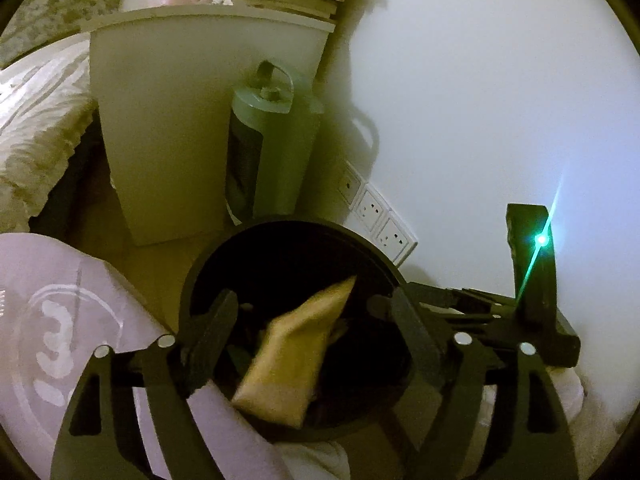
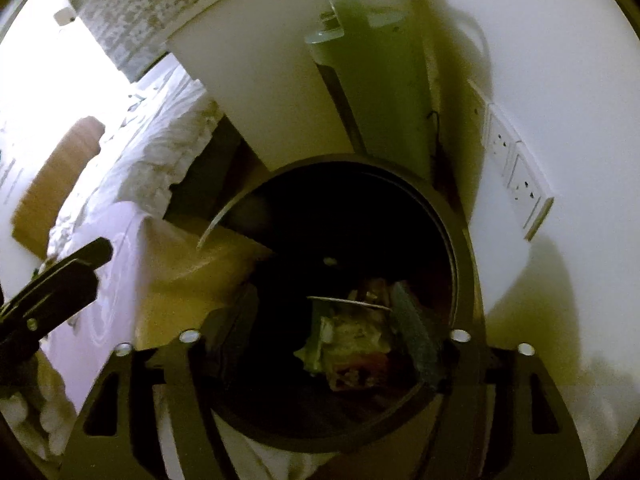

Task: Collect trash
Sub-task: 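Carry the paper packet and battery card over the bin and open both tools, then grasp the dark round lid with the left tool while the right tool grasps the clear plastic tray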

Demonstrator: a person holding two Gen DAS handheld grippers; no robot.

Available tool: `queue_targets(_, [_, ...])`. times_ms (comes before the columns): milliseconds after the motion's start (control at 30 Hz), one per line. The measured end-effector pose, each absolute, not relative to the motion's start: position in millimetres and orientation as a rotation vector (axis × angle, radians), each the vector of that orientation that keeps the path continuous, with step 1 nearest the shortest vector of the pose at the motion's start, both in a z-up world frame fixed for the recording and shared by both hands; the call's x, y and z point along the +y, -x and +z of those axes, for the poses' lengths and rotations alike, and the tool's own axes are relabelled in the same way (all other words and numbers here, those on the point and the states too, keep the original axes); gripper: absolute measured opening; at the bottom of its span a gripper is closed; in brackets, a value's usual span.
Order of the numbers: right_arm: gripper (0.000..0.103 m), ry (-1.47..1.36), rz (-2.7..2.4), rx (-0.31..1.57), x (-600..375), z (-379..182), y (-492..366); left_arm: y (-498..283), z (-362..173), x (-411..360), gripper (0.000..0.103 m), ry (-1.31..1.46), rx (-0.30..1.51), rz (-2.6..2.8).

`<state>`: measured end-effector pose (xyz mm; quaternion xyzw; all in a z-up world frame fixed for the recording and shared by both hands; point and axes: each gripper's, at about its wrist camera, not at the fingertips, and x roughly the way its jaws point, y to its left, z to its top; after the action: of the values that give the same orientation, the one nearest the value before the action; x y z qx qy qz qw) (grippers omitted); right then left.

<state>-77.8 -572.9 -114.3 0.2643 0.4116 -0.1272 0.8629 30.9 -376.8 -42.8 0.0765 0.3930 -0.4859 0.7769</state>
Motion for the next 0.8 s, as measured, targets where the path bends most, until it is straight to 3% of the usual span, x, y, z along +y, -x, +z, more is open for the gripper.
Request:
queue_targets(367, [0.072, -0.509, -0.19, 0.879, -539.8, -108.6, 56.2, -41.8, -37.0, -325.5, 0.081, -0.095, 0.842, -0.957])
queue_targets(567, [0.072, -0.444, -0.09, 0.89, -496.5, -99.3, 27.3, -57.6, -40.7, -269.7, 0.085, -0.053, 0.832, -0.799])
queue_targets(633, [0.072, -0.416, -0.049, 0.892, -478.6, -94.2, 15.0, -63.3, -40.8, -250.1, 0.093, -0.049, 0.813, -0.728])
queue_targets(800, [0.074, -0.337, 0.035, 0.882, -439.3, -76.7, -13.5, -75.8, -45.3, -195.5, 0.095, -0.021, 0.777, -0.537])
